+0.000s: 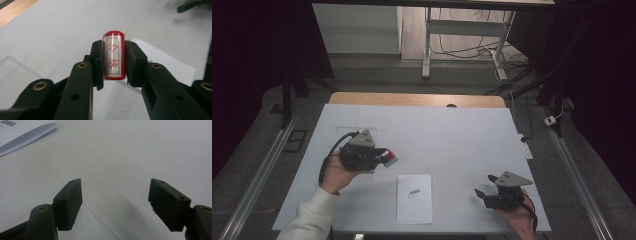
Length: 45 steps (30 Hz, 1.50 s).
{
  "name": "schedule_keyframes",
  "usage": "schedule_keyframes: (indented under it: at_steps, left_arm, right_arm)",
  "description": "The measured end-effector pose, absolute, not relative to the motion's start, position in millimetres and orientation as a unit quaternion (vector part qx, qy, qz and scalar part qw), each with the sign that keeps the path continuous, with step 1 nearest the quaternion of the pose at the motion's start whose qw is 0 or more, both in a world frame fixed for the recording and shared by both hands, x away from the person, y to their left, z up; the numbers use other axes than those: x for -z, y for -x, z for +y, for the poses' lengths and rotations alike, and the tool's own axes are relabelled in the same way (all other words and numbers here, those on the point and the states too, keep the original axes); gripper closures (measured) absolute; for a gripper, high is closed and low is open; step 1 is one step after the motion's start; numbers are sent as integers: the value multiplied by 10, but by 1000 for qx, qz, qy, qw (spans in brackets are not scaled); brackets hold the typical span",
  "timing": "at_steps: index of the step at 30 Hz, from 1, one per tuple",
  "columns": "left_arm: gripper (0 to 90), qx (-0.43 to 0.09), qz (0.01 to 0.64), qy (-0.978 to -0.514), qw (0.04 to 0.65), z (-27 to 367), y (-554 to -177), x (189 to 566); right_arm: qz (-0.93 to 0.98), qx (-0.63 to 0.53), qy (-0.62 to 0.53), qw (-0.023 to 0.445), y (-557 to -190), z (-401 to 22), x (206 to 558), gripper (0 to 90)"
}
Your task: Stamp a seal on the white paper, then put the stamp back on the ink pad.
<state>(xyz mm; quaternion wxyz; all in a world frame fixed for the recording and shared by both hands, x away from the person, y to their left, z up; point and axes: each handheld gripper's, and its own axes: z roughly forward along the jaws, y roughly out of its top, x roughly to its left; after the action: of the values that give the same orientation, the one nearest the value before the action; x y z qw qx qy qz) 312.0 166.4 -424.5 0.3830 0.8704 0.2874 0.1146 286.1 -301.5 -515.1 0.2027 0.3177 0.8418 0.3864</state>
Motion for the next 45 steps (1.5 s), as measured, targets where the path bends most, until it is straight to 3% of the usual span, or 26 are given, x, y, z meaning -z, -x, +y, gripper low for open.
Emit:
schedule_keyframes:
  at_steps: [25, 39, 45]
  left_arm:
    - [704, -138, 401, -854, 302, 2205, -3496, 4736]
    - [703, -143, 422, -863, 236, 2315, -3522, 4837]
    - [693, -150, 418, -864, 236, 2301, -3516, 4845]
  right_arm:
    - [842, -385, -319, 201, -2868, -3024, 5166, 270]
    - [844, -381, -319, 201, -2869, -3017, 5175, 270]
    - [844, -382, -319, 198, -2875, -3022, 5180, 270]
